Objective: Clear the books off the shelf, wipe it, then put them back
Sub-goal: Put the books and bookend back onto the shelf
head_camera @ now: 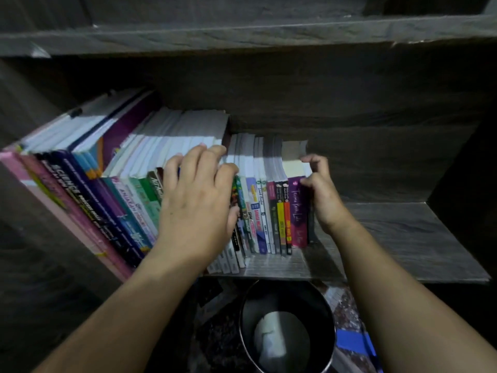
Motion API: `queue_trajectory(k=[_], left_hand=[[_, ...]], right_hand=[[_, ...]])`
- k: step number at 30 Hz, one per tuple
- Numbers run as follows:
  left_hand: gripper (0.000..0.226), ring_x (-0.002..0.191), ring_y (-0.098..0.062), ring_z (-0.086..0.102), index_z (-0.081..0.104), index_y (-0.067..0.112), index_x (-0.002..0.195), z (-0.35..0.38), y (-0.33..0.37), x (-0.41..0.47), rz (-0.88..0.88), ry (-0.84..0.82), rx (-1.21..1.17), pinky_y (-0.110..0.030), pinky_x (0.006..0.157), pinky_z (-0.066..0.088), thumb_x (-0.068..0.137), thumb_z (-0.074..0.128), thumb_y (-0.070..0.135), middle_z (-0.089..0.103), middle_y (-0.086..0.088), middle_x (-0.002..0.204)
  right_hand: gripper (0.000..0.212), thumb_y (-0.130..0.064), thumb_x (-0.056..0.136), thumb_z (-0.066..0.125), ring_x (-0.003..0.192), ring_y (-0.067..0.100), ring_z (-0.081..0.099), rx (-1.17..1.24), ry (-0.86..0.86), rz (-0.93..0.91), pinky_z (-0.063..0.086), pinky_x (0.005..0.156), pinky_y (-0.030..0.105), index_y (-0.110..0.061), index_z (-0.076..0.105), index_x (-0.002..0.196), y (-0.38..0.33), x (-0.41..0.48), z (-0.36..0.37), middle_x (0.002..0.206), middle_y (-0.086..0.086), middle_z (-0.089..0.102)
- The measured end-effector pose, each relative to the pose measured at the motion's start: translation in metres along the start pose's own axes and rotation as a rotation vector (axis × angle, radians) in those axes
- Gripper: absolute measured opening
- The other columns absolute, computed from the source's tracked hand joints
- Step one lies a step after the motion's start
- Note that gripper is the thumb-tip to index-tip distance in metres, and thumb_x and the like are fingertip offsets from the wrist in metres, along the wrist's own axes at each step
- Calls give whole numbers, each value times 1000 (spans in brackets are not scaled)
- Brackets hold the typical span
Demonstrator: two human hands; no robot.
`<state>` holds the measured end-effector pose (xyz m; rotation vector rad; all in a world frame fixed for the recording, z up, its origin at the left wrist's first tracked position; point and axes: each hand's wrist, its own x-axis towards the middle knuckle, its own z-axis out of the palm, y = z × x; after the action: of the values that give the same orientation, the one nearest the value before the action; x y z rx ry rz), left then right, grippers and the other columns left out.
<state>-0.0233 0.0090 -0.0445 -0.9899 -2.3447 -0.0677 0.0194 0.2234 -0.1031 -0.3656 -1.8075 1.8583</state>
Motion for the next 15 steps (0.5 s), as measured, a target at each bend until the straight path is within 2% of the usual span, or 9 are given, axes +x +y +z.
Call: queue_trajectory(k=[3, 5, 7, 8, 10, 13, 15], left_hand=[[63, 127, -33, 38, 59, 12, 117, 3, -1, -1, -9, 10, -6, -46, 107, 19, 65, 83, 36, 48, -13, 134], [63, 127, -33, 39, 59, 11, 117, 5, 0, -1, -11, 10, -17, -45, 109, 18, 64, 84, 36, 48, -13, 133], [63, 127, -32, 38, 60, 11, 117, 6, 0, 0, -19, 13, -10, -45, 109, 17, 64, 83, 36, 49, -13, 133], [63, 127, -31, 38, 60, 11, 117, 6, 0, 0, -20, 16, -7, -44, 110, 16, 64, 83, 37, 49, -13, 133], [63, 127, -31, 38, 59, 12, 117, 7, 1, 2, -17, 20, -11, -44, 110, 17, 64, 83, 36, 48, -13, 133], [62, 127, -32, 38, 59, 10, 116, 8, 1, -1, -15, 27, -23, -45, 111, 16, 64, 83, 34, 48, -13, 132], [62, 127, -32, 38, 59, 10, 116, 9, 2, -1, -17, 33, -17, -45, 111, 15, 64, 83, 35, 48, -14, 132]], right_hand=[[29, -24, 71, 46, 62, 1, 58, 62, -12, 4, 43, 53, 21, -20, 45, 100, 2, 7, 1, 82, -5, 56], [22, -34, 79, 53, 62, 3, 60, -3, -1, 0, 46, 59, 27, -25, 48, 98, 3, 9, -1, 78, -11, 61], [26, -42, 87, 61, 73, 9, 66, -182, -11, 11, 52, 69, 34, -32, 49, 107, 3, 10, -2, 89, -11, 65], [30, -40, 88, 63, 79, 9, 67, -234, -5, 18, 54, 71, 32, -35, 47, 114, 2, 10, -3, 97, -11, 63], [39, -33, 86, 65, 78, 7, 67, -188, 7, 18, 54, 65, 26, -36, 48, 120, -1, 11, -8, 105, -9, 62], [45, -30, 79, 61, 71, 10, 68, -81, 14, 20, 53, 59, 28, -34, 51, 123, -1, 9, -11, 98, -3, 68], [45, -36, 87, 59, 76, 14, 69, -174, 6, 8, 55, 68, 32, -38, 44, 130, 5, 6, -6, 98, 3, 70]])
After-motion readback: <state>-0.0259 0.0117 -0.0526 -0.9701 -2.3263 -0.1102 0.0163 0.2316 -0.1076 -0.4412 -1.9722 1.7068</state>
